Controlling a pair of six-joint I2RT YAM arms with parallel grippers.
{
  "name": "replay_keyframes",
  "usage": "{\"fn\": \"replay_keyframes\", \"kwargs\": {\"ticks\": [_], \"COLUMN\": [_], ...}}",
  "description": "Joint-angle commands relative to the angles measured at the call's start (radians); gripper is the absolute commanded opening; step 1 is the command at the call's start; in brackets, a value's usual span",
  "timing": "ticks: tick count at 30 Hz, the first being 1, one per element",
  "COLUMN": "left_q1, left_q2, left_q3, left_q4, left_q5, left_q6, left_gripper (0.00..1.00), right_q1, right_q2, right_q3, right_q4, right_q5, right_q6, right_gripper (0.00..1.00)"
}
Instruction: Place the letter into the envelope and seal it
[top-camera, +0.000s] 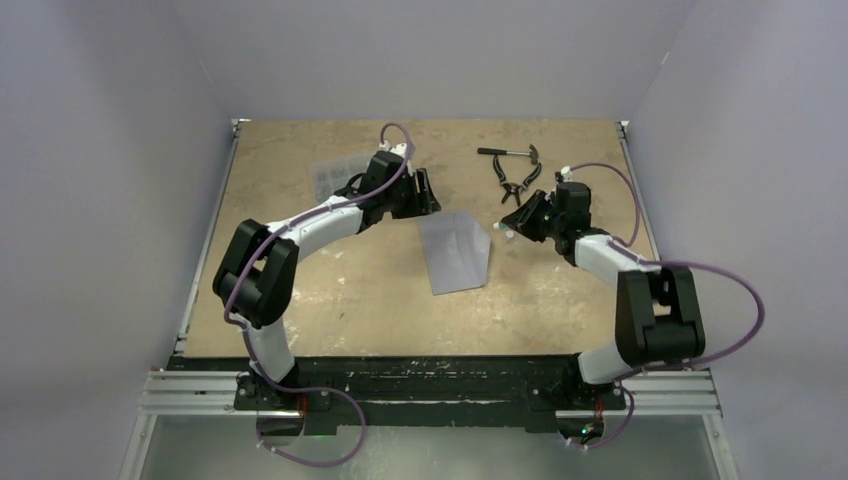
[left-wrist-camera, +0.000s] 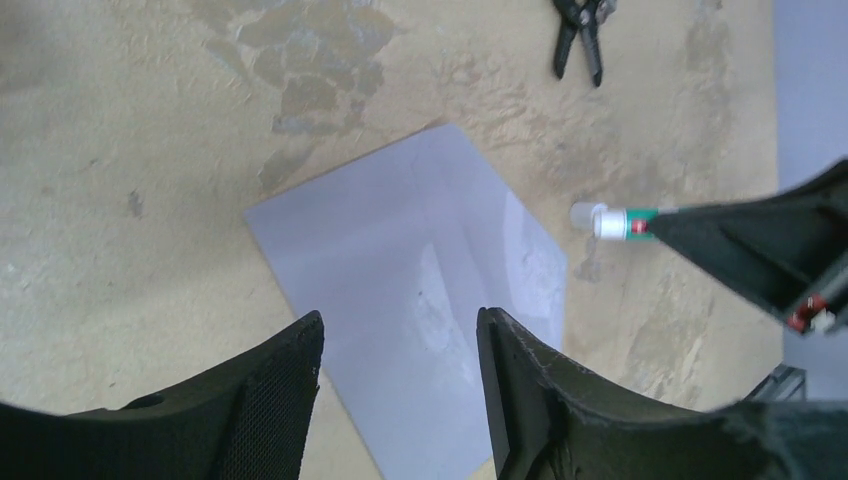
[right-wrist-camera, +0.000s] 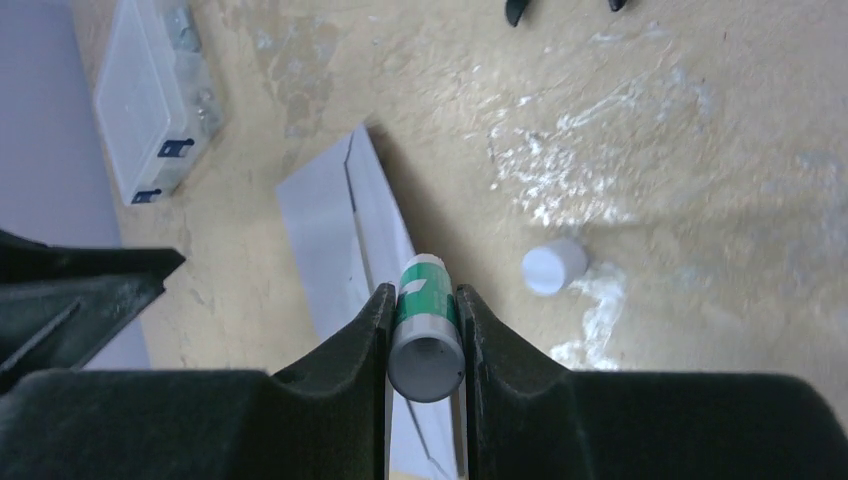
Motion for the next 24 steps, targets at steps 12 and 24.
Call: {"fn": "replay_keyframes", "kwargs": {"ticks": [12,24], "left_q1": [0.005,0.005], "left_q2": [-0.085,-0.048], "left_q3": [-0.149,-0.111], "left_q4": [-0.035,-0.068], "left_q5": [0.014,0.032], "left_q6": [0.027,0.04], "left_gripper": [0.58,0.58], "right_q1": [-0.21,-0.23], "right_q2": [0.341,0.356], "right_q3": [0.114,0.071], "right_q4": [0.273,0.274], "right_q5": [-0.406,-0.372], "right_q6": [0.086,0.111], "right_gripper": [0.29,0.65]}}
